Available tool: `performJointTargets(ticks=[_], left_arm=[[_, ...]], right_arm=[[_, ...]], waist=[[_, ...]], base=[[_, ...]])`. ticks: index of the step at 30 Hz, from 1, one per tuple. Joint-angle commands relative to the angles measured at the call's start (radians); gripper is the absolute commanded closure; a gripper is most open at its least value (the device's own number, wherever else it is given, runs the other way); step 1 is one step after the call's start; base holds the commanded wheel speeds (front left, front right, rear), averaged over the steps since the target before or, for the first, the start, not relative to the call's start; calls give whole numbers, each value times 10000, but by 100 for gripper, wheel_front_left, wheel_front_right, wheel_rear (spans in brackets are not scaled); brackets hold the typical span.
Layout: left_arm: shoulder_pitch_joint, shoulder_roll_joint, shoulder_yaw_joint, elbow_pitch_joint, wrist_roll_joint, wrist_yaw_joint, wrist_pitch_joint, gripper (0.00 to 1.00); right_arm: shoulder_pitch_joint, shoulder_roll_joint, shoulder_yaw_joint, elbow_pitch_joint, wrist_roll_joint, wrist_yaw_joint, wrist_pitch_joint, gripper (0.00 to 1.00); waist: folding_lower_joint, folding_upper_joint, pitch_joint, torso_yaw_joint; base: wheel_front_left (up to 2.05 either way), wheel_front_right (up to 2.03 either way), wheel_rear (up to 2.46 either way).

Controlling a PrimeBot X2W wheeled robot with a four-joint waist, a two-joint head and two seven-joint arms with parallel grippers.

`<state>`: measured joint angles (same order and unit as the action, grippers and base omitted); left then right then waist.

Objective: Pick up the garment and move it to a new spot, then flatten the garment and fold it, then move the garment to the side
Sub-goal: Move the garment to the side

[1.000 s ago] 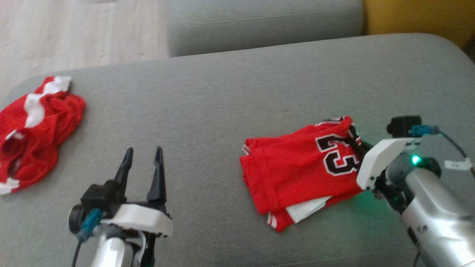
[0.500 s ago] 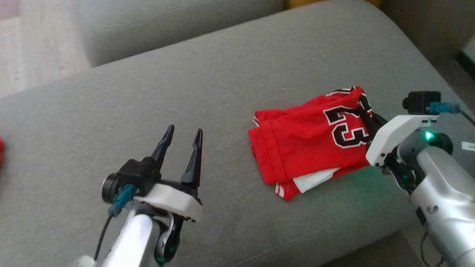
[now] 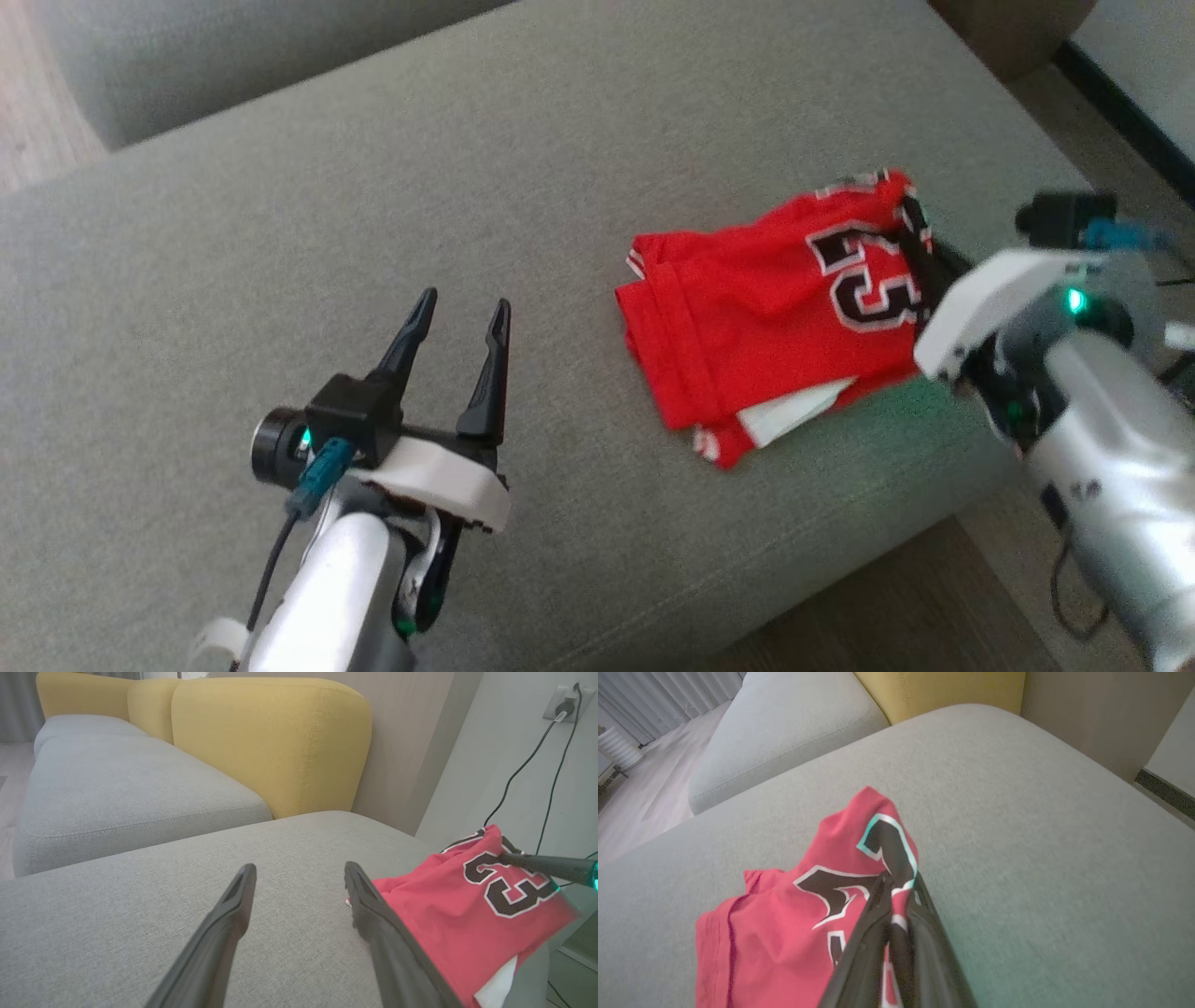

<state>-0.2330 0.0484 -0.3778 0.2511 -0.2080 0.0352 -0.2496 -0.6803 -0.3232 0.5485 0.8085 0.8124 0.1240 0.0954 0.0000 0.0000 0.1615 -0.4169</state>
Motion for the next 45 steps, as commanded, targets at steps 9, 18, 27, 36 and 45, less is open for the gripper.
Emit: performJointTargets(ticks=[9, 18, 27, 36, 45], left_arm=[[-1082, 253, 246, -312, 477, 109, -118, 0], [-1576, 440, 127, -484, 801, 303, 80, 0], [-1753, 524, 79, -589, 867, 459, 174, 0], [-1935, 463, -55, -462, 774, 474, 140, 0], [-1634, 384, 120, -302, 396, 559, -54, 0]], right_arm=[[-2682, -582, 488, 356, 668, 67, -193, 100], [-4389, -1679, 474, 1576, 1305, 67, -853, 100], [-4970, -1821, 487, 3353, 1518, 67, -663, 100], [-5354, -1640, 759, 4424, 1077, 67, -1010, 0], [-5343, -1640, 1177, 4607, 303, 67, -2690, 0]], waist=[[0, 0, 1412, 903], [0, 0, 2633, 1377], [0, 0, 3076, 1243], [0, 0, 3079, 1361], [0, 0, 2154, 1685]], base=[[0, 0, 0], [0, 0, 0], [0, 0, 0], [0, 0, 0], [0, 0, 0]])
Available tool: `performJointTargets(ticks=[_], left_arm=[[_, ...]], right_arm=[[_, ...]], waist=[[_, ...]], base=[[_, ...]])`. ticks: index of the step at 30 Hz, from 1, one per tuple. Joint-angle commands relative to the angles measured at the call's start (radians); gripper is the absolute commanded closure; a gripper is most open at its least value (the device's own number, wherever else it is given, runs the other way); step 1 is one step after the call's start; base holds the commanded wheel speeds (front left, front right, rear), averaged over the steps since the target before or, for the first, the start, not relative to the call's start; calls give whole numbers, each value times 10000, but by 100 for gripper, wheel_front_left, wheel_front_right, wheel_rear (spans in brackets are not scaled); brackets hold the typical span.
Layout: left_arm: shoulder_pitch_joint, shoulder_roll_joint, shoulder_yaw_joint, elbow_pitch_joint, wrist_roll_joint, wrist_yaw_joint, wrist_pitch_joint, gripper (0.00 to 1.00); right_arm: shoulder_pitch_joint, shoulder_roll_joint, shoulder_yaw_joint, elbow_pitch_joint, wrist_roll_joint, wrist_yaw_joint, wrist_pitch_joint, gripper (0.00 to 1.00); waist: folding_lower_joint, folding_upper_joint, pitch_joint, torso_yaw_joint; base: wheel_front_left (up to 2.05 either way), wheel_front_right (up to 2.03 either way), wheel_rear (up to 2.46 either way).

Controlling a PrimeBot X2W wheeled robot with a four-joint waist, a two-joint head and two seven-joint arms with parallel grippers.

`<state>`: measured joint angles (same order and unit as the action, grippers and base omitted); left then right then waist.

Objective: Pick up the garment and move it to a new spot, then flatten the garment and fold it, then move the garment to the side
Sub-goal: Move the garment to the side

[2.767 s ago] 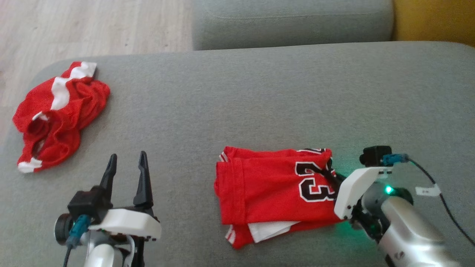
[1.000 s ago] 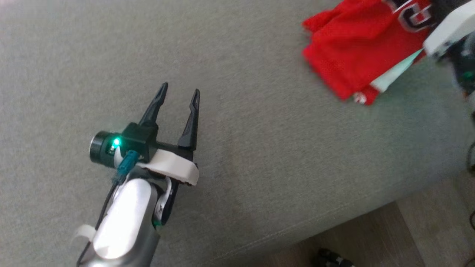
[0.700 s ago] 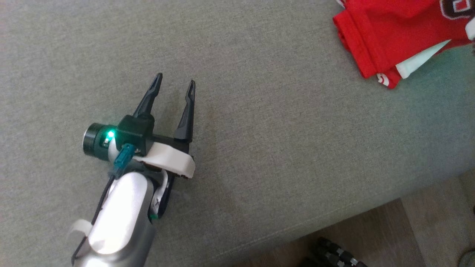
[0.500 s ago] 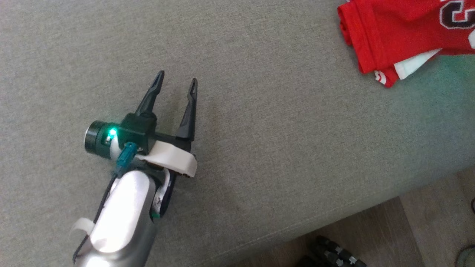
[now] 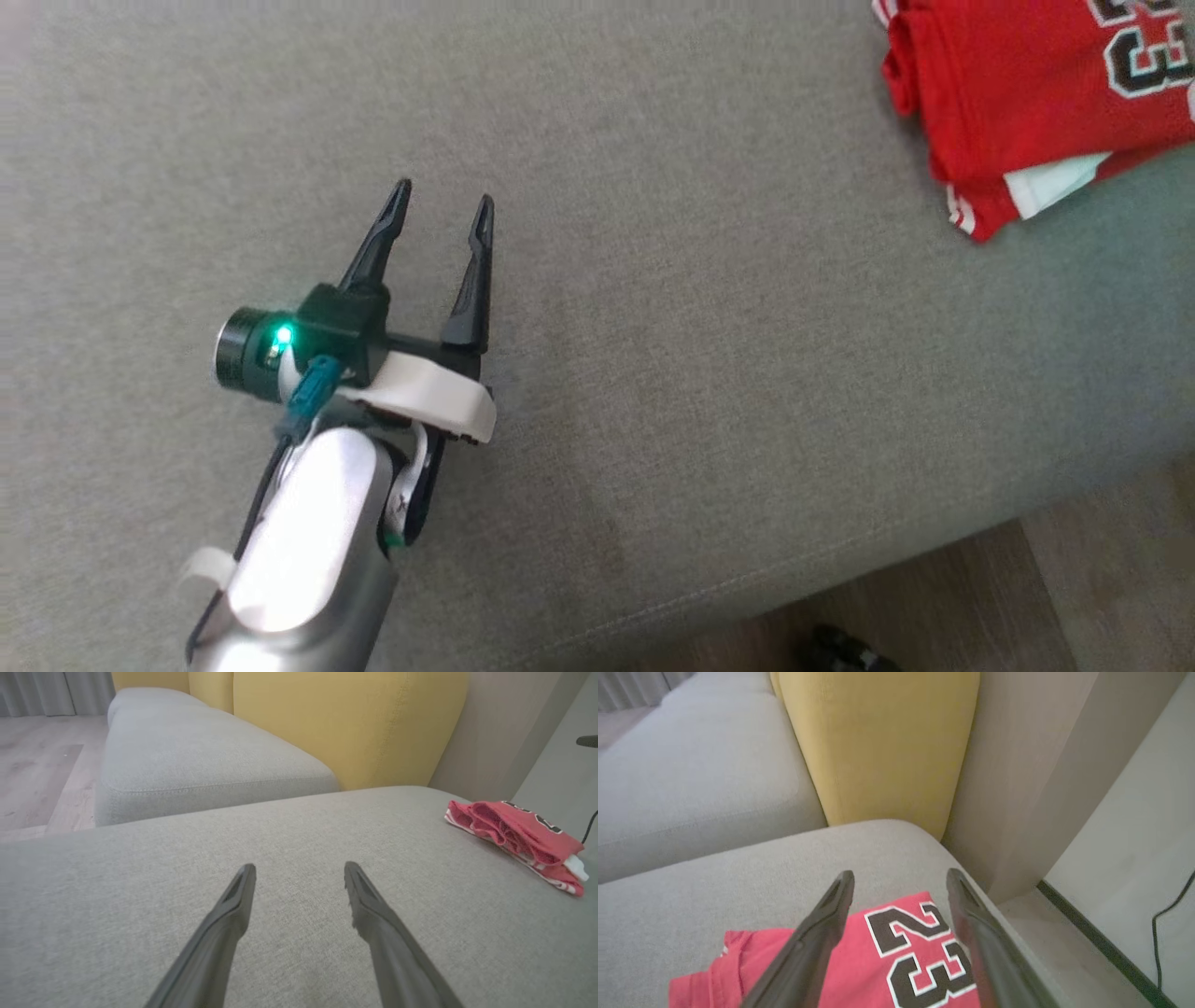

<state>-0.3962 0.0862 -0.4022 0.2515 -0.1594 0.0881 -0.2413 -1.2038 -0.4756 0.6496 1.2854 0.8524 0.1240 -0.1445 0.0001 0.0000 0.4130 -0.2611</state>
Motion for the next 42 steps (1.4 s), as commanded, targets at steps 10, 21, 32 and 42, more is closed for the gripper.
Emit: performJointTargets(ticks=[10, 21, 32, 42], left_arm=[[995, 21, 1234, -678, -599, 125, -200, 0], [2555, 165, 2566, -1319, -726, 18, -203, 0], [3282, -107, 2902, -1113, -424, 34, -204, 0], [3595, -248, 3239, -1010, -46, 86, -204, 0]], right_arm=[[915, 135, 368, -2287, -349, 67, -1155, 0], [4944, 432, -2160, -6490, -2299, 67, -1171, 0], [9564, 1765, -3711, -9276, -3886, 67, -1172, 0], [10561, 2453, -4381, -9841, -5106, 67, -1172, 0]], waist=[[-1, 0, -2262, 505], [-1, 0, -3994, 1072], [-1, 0, -4362, 1788], [-1, 0, -4304, 1928]], base=[[0, 0, 0], [0, 0, 0], [0, 0, 0], [0, 0, 0]])
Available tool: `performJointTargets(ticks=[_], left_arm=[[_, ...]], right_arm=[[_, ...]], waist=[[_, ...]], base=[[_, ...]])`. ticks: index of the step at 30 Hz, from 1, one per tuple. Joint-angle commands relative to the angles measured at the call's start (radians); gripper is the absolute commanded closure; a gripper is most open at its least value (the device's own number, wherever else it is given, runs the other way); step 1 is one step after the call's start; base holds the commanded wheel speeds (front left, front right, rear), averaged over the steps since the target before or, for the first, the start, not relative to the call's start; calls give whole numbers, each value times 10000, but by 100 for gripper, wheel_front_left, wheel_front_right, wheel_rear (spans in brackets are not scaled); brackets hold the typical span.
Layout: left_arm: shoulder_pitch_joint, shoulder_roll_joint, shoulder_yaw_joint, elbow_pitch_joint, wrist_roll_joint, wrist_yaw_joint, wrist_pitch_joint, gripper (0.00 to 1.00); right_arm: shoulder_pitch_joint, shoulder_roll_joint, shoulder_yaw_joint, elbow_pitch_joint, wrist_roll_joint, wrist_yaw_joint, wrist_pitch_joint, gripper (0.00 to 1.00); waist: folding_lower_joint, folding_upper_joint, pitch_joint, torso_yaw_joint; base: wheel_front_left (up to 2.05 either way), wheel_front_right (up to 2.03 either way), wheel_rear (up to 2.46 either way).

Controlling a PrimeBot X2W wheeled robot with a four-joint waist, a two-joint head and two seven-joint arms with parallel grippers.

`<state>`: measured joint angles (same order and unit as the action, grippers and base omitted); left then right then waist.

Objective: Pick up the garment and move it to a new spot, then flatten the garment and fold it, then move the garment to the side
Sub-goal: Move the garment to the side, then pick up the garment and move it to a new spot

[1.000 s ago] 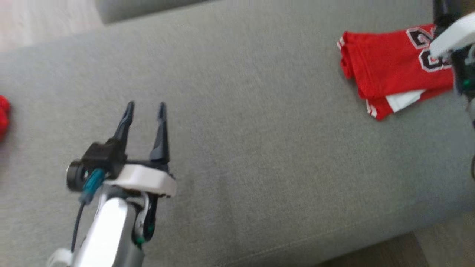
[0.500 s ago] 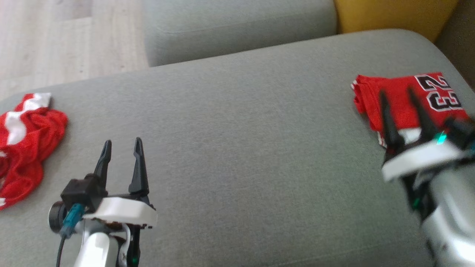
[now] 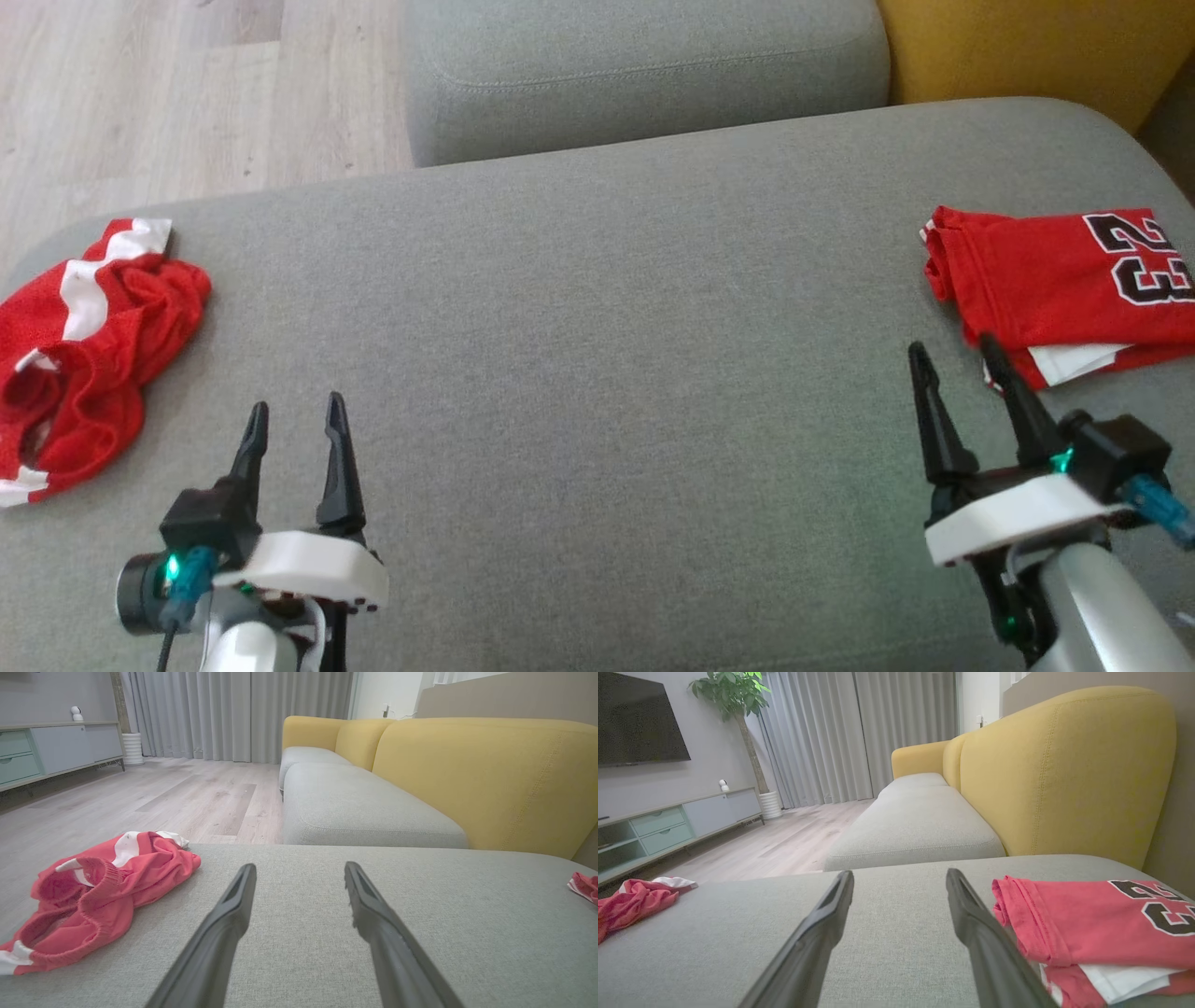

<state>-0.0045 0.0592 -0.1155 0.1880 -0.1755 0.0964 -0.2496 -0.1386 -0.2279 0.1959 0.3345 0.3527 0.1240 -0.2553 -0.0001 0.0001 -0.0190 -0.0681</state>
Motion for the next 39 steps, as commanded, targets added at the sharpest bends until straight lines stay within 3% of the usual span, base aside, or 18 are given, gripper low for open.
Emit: performJointTargets(ticks=[1, 18, 39], left_arm=[[-315, 10, 389, -376, 137, -10, -122, 0], [-410, -77, 470, -252, 265, -112, -122, 0], [-284, -86, 847, -192, 301, -93, -122, 0]], right_arm=[[-77, -3, 158, -342, -163, 67, -64, 0], [-70, 20, 203, -330, -253, 67, -64, 0], [-79, 260, 783, -365, -57, 67, -55, 0]], waist=[[1, -1, 32, -3], [1, -1, 71, 194], [1, -1, -18, 3600]], base=[[0, 0, 0], [0, 0, 0], [0, 0, 0]])
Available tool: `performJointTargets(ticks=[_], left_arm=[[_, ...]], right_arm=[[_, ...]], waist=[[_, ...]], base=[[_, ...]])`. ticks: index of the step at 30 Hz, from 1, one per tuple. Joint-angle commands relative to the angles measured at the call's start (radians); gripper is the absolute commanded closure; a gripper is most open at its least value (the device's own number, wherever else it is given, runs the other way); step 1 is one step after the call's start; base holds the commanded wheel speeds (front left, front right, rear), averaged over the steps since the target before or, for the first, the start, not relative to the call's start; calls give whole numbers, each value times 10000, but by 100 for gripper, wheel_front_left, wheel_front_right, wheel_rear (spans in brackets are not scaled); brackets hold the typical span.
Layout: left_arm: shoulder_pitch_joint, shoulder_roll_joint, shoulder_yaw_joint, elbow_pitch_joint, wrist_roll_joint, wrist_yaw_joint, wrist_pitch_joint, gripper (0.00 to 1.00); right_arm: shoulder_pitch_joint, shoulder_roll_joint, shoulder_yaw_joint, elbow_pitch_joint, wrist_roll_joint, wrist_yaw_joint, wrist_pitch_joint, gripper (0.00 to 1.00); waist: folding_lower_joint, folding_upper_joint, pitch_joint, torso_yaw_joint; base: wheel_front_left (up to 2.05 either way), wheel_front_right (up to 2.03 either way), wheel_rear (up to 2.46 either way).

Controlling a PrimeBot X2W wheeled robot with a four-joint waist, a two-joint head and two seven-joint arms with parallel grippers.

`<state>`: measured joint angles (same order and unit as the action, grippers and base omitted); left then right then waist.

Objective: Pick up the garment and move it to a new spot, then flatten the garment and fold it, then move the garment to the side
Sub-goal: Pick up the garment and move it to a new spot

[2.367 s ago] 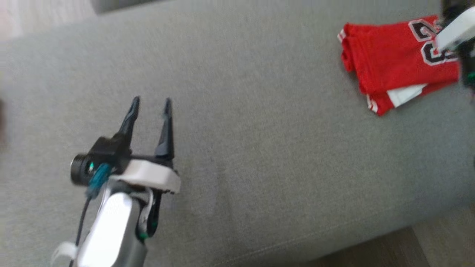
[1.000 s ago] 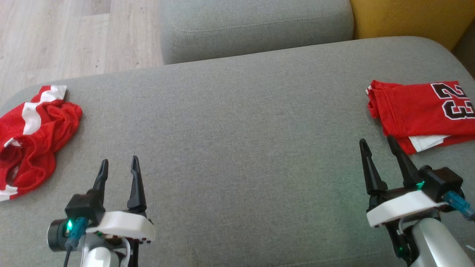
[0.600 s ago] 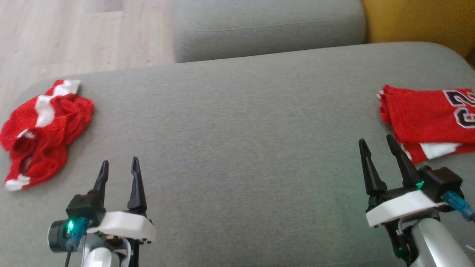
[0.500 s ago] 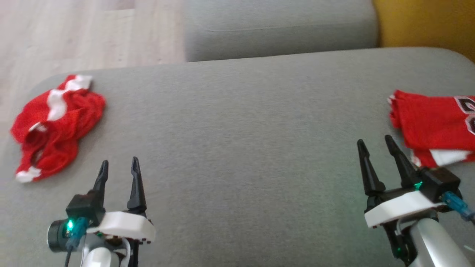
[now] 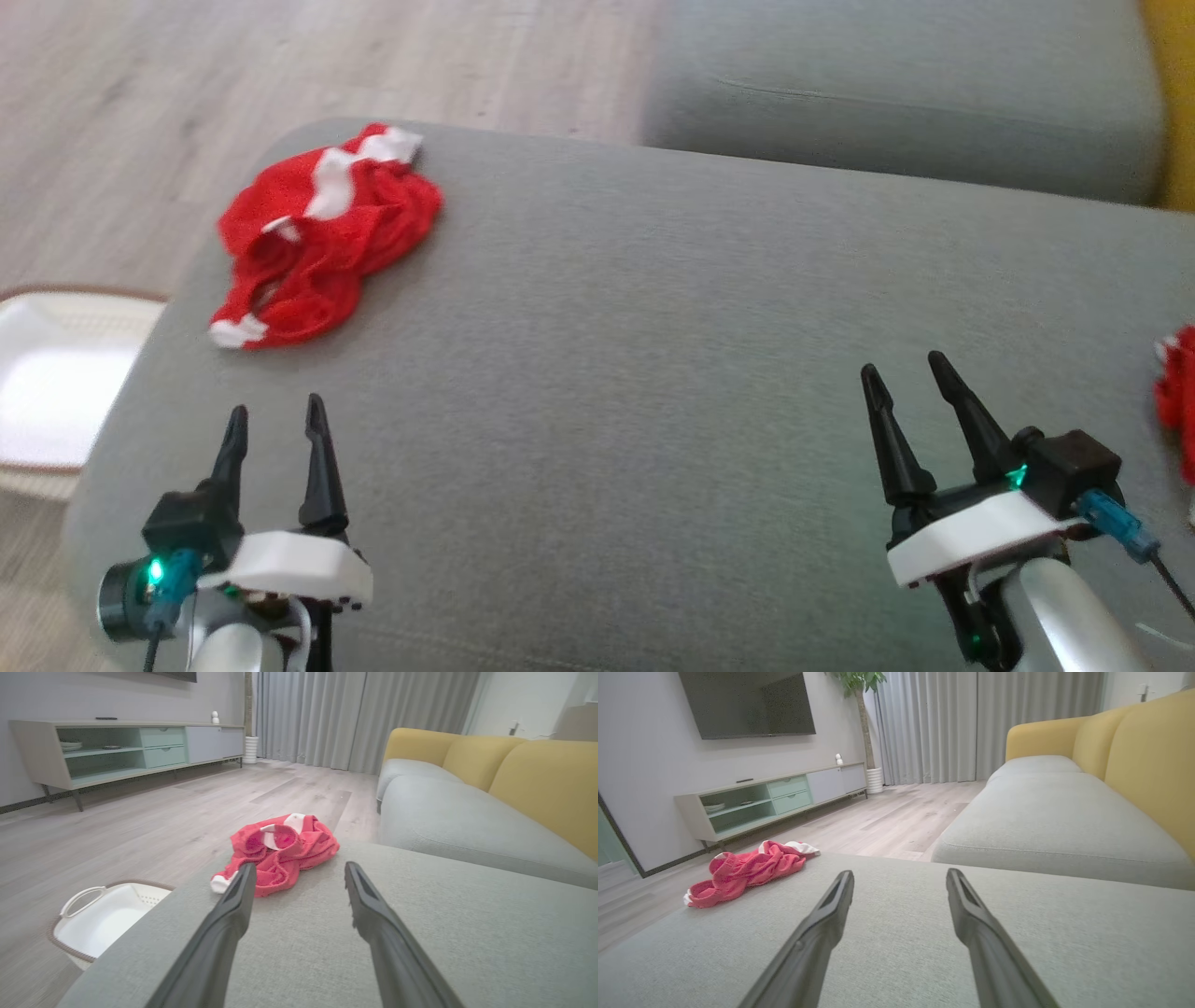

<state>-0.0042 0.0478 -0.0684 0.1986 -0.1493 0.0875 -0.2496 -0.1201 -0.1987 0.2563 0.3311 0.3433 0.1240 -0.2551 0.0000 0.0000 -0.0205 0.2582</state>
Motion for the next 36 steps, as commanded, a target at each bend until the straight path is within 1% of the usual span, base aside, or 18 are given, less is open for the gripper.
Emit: performJointTargets(ticks=[1, 4, 8, 13, 16, 19, 22, 25, 27, 30, 34, 36], left_arm=[[-271, 27, 391, -298, 31, -17, -122, 0], [-236, 27, 406, -310, 37, -39, -122, 0], [-253, 26, 413, -318, 47, -40, -122, 0], [-382, 30, 445, -271, -4, -72, -122, 0], [-881, 164, 458, -184, -69, -189, -11, 0], [-1838, 541, 435, -150, -24, -342, 753, 0], [-3078, 880, 580, -116, -156, -416, 1784, 0], [-4388, 1364, 759, 297, -292, -532, 2960, 0], [-5250, 1716, 856, 879, -329, -580, 3736, 0], [-6426, 2074, 1136, 1845, -556, -550, 4536, 0], [-7566, 2621, 1499, 3259, -790, -506, 5197, 0], [-7930, 2881, 1676, 3922, -865, -391, 5501, 0]], right_arm=[[-267, -27, 200, -330, 39, 67, -57, 0], [-285, -10, 253, -311, 50, 67, -58, 0], [-312, 7, 323, -273, 59, 67, -59, 0], [-356, -3, 403, -283, 48, 67, -60, 0], [-424, -77, 398, -353, 47, 67, -61, 0], [-513, -176, 331, -490, 21, 67, -62, 0], [-612, -285, 263, -666, 0, 67, -63, 0], [-757, -395, 273, -837, 18, 67, -61, 0], [-874, -486, 295, -937, 51, 67, -55, 0], [-1097, -638, 323, -1065, 134, 67, -53, 0], [-1452, -823, 442, -1201, 287, 67, -56, 0], [-1626, -909, 487, -1257, 373, 67, -58, 0]], waist=[[0, 0, -8, 427], [0, 0, 1, 603], [0, 0, 28, 678], [0, 0, 98, 606], [0, 0, 253, 482], [0, 0, 486, 306], [0, 0, 805, 20], [0, 0, 1237, -398], [0, 0, 1547, -715], [0, 0, 2037, -1230], [0, 0, 2697, -2019], [0, 0, 3006, -2394]], base=[[0, 0, 0], [0, 0, 0], [0, 0, 0], [0, 0, 0], [0, 0, 0], [0, 0, 0], [0, 0, 0], [0, 0, 0], [0, 0, 0], [0, 0, 0], [0, 0, 0], [0, 0, 0]])
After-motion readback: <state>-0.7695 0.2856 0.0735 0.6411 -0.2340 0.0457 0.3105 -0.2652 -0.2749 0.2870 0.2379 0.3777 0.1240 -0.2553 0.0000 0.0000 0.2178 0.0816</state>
